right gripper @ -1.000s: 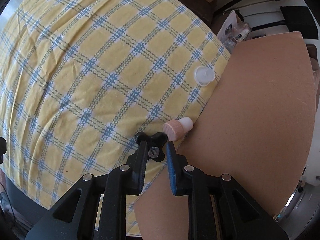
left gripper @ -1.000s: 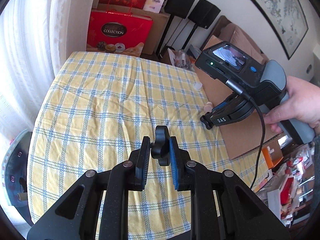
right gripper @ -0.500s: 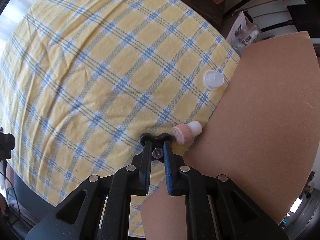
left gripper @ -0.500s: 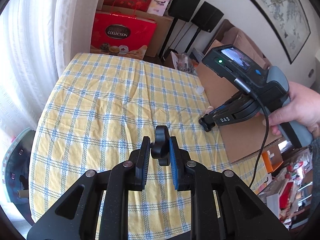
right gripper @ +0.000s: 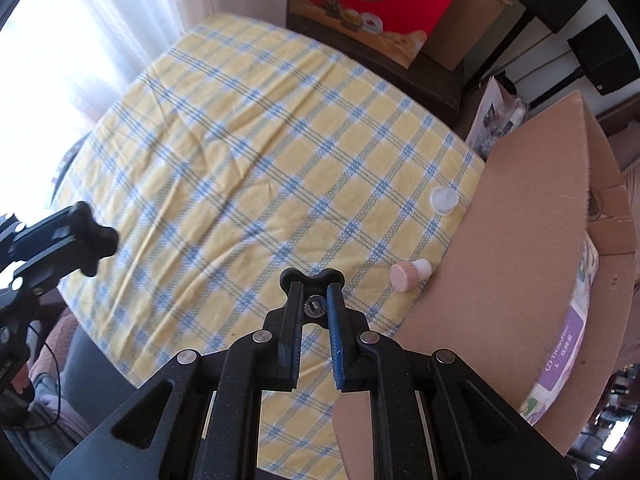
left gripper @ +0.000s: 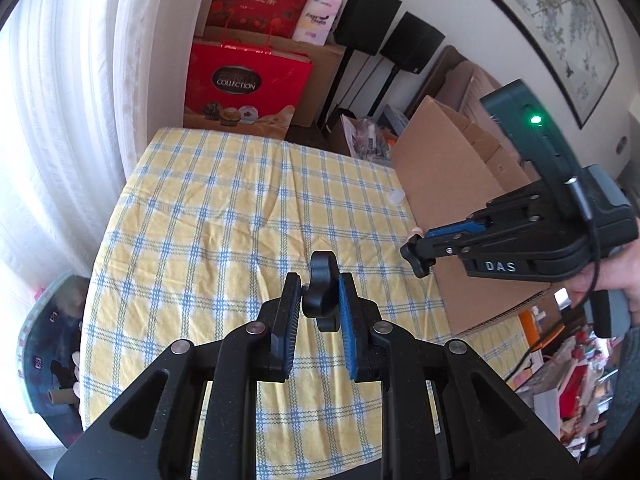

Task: Organize objects
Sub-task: 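Grasp the second black star knob with the right tool while the left tool holds its knob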

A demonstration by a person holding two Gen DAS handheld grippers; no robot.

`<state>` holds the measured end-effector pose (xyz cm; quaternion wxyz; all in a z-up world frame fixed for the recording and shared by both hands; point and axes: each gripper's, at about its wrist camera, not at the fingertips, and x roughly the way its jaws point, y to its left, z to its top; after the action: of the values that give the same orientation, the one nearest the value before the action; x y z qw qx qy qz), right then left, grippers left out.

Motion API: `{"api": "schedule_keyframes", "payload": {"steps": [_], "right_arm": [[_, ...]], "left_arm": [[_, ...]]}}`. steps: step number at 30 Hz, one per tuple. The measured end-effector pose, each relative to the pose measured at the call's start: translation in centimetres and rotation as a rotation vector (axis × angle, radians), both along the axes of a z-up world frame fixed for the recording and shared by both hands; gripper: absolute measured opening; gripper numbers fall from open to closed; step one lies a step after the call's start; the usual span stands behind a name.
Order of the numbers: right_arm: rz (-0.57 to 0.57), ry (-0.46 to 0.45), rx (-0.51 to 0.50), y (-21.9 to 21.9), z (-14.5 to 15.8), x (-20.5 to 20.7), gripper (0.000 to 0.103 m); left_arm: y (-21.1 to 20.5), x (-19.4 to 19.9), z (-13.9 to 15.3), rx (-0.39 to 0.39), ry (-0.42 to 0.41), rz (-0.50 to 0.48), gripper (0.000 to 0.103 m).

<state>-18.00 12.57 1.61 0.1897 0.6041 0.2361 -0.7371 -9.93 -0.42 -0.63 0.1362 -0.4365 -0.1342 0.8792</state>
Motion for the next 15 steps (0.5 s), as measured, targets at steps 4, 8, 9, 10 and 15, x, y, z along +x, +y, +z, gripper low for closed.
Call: {"api": "schedule_keyframes", "payload": {"steps": [4, 8, 9, 10, 15], "right_arm": [[0.019, 0.042, -0.031, 0.9, 1.5, -0.7, 0.009], [0.016, 0.082, -0.073, 1.9, 3.6, -0.2, 0.008], [0.016, 0.089, -0.083, 2.4, 3.7, -0.4, 0.008], [0.015, 0.093, -0.095, 2.8, 4.1, -0.3, 0.008], [0.01, 0.12, -0.088, 3.4, 5.3, 0.8, 0.008]], "left_arm": [[0.8, -0.6, 1.4, -0.005, 0.011, -0.021, 0.017], [1.8, -1.1, 2.8, -0.016, 0.023, -0.044, 0.017], [2.1, -1.3, 3.2, -0.012, 0.023, -0.051, 0.017], [2.3, -1.4, 3.5, -0.009, 0.024, -0.057, 0.017], [3.4, -2.0, 4.6, -0.015, 0.033, -0.079, 0.017]]}}
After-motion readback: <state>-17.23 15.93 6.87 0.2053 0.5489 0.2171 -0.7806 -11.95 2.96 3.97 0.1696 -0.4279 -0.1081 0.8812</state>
